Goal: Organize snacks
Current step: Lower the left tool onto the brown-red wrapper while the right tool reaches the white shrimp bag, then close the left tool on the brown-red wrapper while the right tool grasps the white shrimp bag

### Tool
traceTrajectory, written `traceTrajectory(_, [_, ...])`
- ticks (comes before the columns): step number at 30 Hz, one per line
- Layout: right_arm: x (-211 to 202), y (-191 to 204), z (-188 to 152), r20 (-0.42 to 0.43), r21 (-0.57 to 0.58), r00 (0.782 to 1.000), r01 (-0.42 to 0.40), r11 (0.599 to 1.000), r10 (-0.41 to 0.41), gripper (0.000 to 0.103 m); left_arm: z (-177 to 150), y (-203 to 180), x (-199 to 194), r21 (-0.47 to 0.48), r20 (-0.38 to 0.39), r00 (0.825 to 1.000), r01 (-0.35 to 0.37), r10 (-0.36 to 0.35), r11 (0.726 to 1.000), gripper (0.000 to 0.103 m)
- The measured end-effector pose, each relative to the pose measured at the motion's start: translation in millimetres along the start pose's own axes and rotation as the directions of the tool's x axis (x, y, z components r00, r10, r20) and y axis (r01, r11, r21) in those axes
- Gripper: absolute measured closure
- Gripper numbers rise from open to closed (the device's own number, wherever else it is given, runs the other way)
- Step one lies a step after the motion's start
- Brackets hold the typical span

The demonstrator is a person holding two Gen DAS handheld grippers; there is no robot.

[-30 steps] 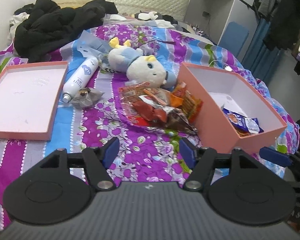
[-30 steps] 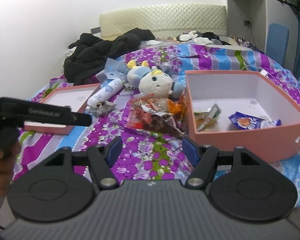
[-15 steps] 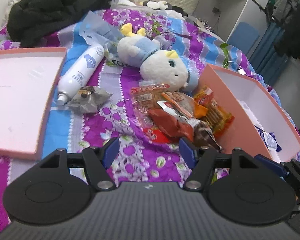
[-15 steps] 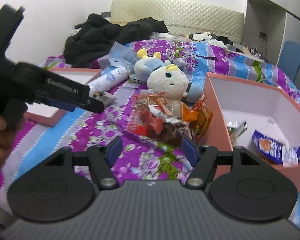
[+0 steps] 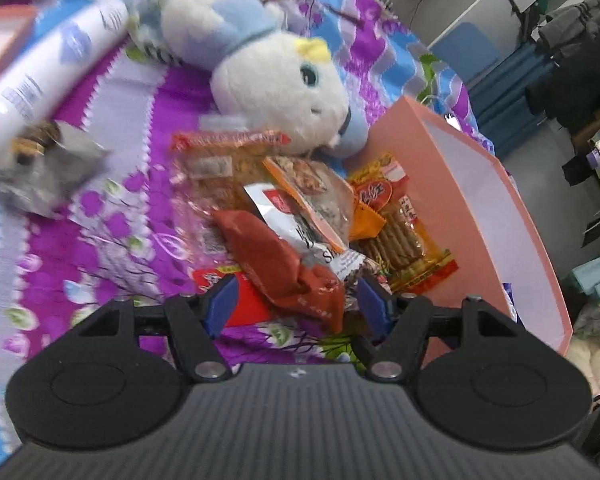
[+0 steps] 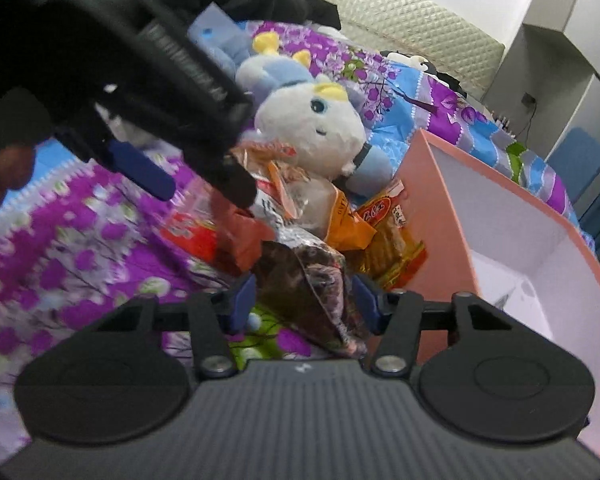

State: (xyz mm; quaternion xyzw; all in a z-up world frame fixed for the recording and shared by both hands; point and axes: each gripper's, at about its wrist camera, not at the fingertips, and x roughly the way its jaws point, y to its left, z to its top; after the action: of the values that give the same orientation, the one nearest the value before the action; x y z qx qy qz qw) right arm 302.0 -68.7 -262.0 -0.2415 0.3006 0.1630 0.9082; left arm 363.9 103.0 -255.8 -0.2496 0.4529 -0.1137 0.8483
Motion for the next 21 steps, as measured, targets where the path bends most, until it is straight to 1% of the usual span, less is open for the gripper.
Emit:
traceTrajectory(2, [8,1,-2,-0.009,-0.016,1.000,0.003,1.000,-0.003,0.056,-1,3,11,-0.017,-0.019,1.000,0.007,-0.007,1.000,0.034])
traceTrajectory(3, [11,2,-3,-0.016,-0.024,1.000,0.001,1.000,-0.001,0.060,-2,5,15,-0.037,-0.030,0.999,0.023,-0.024,0.999,0.036])
traceTrajectory(4, [14,3,-3,-0.019,-0.030,1.000,-0.004,1.000,0.003,0.063,-3,8,19,-0.059,-0.039,0.998,0.038,-0.040,0.998,0.041])
traceTrajectory(5, [15,4,-4,-0.021,-0.034,1.000,-0.003,0.999,0.003,0.063,-4,10,22,-0.084,-0.044,0.998,0.050,-0.054,0.995,0.044])
traceTrajectory(6, [14,4,-4,-0.020,-0.036,1.000,-0.002,0.999,0.001,0.065,-5,11,24,-0.098,-0.046,0.997,0.055,-0.060,0.994,0.051])
traceTrajectory(7, [14,5,-3,-0.023,-0.039,1.000,-0.001,0.999,0.000,0.071,-6,12,25,-0.110,-0.047,0.997,0.061,-0.067,0.992,0.057])
traceTrajectory(8, [12,6,-3,-0.025,-0.047,1.000,0.000,0.999,-0.001,0.071,-7,12,24,-0.120,-0.043,0.996,0.070,-0.076,0.990,0.059])
traceTrajectory(11, [4,8,-2,-0.014,-0.066,1.000,-0.005,0.998,0.005,0.073,-8,7,15,-0.104,-0.018,0.998,0.050,-0.052,0.993,0.062])
traceTrajectory(15, [-15,11,-2,0.005,-0.067,1.000,-0.012,0.998,0.012,0.074,-13,3,-6,-0.096,0.003,0.999,0.041,-0.041,0.995,0.064])
traceTrajectory(21, [-50,19,-9,0.024,-0.068,0.999,-0.024,0.997,0.026,0.074,-34,-1,-48,-0.076,0.041,0.999,0.014,-0.011,0.997,0.065])
